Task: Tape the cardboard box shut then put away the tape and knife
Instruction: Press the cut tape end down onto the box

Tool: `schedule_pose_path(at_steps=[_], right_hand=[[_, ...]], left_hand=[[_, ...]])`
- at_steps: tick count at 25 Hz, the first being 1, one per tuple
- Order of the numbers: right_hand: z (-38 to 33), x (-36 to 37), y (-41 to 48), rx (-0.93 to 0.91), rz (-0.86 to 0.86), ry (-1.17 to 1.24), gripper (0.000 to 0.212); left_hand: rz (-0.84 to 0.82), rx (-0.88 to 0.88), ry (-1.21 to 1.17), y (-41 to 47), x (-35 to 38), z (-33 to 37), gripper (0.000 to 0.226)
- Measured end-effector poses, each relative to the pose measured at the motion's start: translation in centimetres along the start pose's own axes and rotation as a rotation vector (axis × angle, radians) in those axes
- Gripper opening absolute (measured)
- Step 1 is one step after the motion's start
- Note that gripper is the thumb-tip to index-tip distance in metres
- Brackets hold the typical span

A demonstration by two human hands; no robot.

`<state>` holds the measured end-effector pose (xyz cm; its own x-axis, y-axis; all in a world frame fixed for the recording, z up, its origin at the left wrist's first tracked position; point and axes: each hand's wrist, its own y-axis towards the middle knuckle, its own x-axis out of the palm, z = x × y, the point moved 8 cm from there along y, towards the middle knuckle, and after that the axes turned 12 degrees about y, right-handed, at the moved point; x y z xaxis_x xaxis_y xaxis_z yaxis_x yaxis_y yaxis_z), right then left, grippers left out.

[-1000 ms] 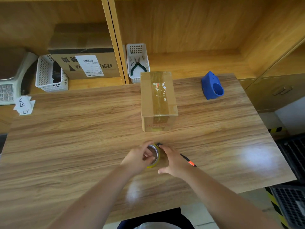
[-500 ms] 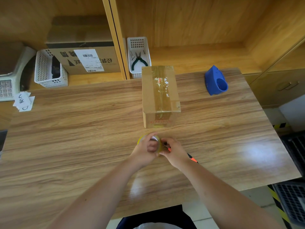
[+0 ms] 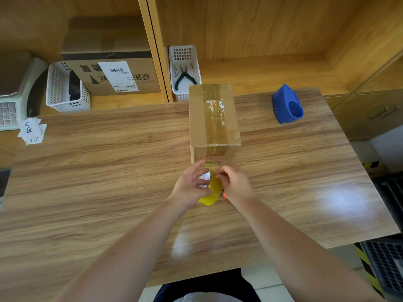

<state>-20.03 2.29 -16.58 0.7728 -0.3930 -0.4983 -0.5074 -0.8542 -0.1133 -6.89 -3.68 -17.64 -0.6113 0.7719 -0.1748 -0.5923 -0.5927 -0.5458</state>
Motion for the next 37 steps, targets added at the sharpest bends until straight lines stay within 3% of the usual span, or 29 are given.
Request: schedule_pose_path(at_steps=[4, 6, 11, 15, 18, 21, 26, 28, 31, 34, 37], right_hand=[[-3.2, -0.7, -0.1, -0.193, -0.079, -0.021, 0.008], [-5.1, -1.5, 0.0, -0.243, -0.113, -0.034, 0.008], [-9.9, -3.6, 0.7, -0.296, -0.214, -0.225, 0.011], [-15.4, -6.3, 0.4, -0.509, -0.144, -0.263, 0.012], [-16.5, -7.5, 0.4, -0.533, -0.085, -0.145, 0.012], [-15.7, -8.4, 0.7, -0.477, -0.064, 0.015, 0.012], [-16.3, -9.6, 1.6, -0.416, -0.100, 0.160, 0.013], [-16.9, -10.1, 1.9, -0.421, -0.092, 0.170, 0.012], [-17.8, -11.0, 2.2, -0.444, -0.031, 0.173, 0.010], [-17.8, -11.4, 2.0, -0.451, -0.022, 0.177, 0.024], [-16.0, -11.4, 1.8, -0.339, -0.053, 0.375, 0.060]], left_hand=[[-0.040, 0.135, 0.581, -0.4, -0.2, 1.7, 0.097], [-0.022, 0.209, 0.714, -1.0, -0.2, 2.9, 0.097], [-0.102, 0.090, 0.396, -0.8, -0.1, 4.7, 0.087], [-0.132, -0.112, 0.087, -0.7, -0.4, 4.7, 0.063], [-0.098, -0.217, 0.156, -0.9, -0.9, 5.3, 0.072], [0.030, -0.029, 0.419, -1.7, -1.4, 7.9, 0.067], [0.194, 0.403, 0.302, -4.3, -1.5, 12.4, 0.055], [0.222, 0.400, 0.171, -4.8, -1.8, 13.4, 0.042], [0.265, 0.384, 0.071, -5.5, -2.3, 15.2, 0.004], [0.287, 0.384, 0.066, -5.8, -2.6, 16.7, 0.014], [0.281, 0.393, -0.029, -5.9, -2.9, 17.6, 0.014]])
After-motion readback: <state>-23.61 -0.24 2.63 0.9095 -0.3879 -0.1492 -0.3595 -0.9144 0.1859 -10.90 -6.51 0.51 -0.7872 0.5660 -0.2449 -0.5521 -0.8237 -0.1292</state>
